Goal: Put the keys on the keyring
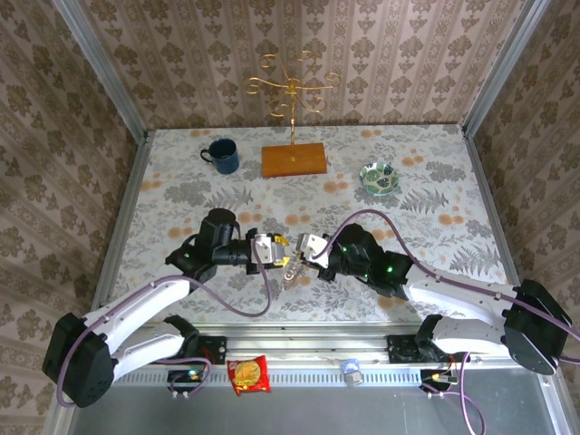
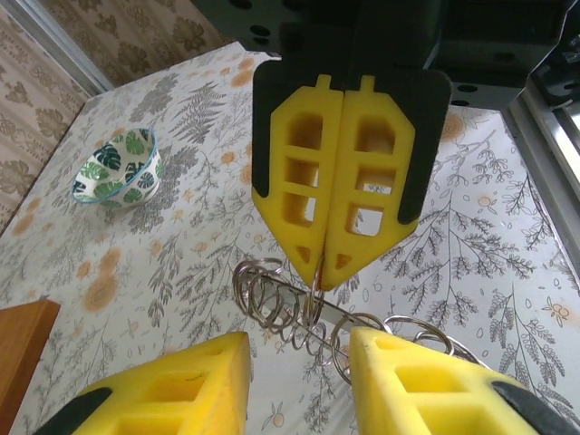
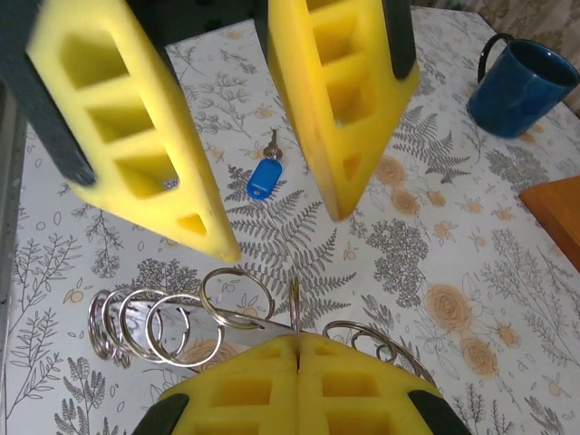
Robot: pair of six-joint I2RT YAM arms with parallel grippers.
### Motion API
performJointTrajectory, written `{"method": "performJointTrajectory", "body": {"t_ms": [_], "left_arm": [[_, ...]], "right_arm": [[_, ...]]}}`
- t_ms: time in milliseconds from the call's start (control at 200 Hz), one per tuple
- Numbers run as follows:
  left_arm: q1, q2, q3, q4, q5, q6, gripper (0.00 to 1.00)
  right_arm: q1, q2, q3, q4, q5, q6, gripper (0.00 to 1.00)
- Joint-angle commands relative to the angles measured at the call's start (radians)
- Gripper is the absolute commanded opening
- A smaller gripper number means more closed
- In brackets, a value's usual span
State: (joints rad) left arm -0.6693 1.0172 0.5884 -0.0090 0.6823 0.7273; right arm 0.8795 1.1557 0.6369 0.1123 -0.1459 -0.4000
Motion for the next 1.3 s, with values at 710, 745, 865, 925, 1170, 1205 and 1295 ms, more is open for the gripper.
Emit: {"method": "performJointTrajectory", "body": {"t_ms": [710,745,865,925,1170,1205,1295], "left_arm": [[-0.028,0.061,-0.028,0.121,0.092,-0.047,0.0],[-0.029,0.059,-0.04,0.144,0.097,-0.064,0.0],[-0.029,0.056,-0.092,0.268,0.118,-0.149,0.0],[-0.03,0.058,-0.114,0.328,0.128,-0.187,0.0],[-0.032,0.057,-0.15,0.396,0.145,-0.227,0.0],[-0.033,0.057,-0.15,0.397,0.146,-0.23,0.0],[-0.035,0.058,-0.151,0.402,0.15,-0.236,0.0]], "right_arm": [[0.001,-0.015,0.06,-0.03,-0.086,-0.02,0.14],[-0.01,-0.04,0.029,0.006,-0.089,-0.002,0.19],[-0.075,-0.127,-0.061,0.08,-0.171,0.055,0.28],[-0.082,-0.147,-0.088,0.086,-0.166,0.037,0.28],[-0.08,-0.092,-0.061,0.043,-0.199,0.004,0.29],[-0.078,-0.078,-0.053,0.042,-0.206,0.002,0.29],[-0.076,-0.048,-0.035,0.044,-0.219,-0.002,0.29]]}}
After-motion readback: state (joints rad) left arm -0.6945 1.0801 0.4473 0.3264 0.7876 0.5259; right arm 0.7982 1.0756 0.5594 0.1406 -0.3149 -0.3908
